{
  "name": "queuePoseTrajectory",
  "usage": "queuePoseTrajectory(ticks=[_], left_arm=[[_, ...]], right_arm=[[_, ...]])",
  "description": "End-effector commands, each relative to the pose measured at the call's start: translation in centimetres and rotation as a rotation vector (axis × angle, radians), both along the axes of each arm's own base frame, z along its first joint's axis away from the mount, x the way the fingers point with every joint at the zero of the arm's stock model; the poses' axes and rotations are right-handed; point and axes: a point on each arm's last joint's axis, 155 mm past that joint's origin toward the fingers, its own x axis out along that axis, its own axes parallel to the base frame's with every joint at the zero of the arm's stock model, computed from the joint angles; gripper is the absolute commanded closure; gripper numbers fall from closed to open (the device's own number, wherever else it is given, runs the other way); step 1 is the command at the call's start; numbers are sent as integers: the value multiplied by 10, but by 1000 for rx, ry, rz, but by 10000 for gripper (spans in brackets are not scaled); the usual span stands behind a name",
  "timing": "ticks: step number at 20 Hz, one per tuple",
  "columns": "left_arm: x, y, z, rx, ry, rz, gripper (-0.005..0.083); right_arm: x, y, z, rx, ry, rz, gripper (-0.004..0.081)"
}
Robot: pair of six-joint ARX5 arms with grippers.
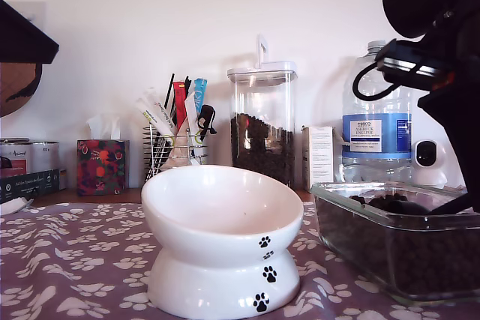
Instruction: Measure one spoon of cat food and pour it into the food bowl
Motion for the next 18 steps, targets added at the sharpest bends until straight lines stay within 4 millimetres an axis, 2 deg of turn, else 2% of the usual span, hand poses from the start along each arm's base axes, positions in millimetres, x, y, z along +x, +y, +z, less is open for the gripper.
queuePoseTrajectory(ticks=[1, 13, 18], left_arm=[[0, -1, 0, -4, -1, -3, 793], [0, -1, 0, -4, -1, -3, 793], [0, -1, 0, -2, 1, -3, 793]], right_arm=[[-8, 0, -7, 2, 41, -3, 782], [-6, 15, -3, 84, 42, -6, 782], [2, 8, -2, 104, 39, -56, 782]])
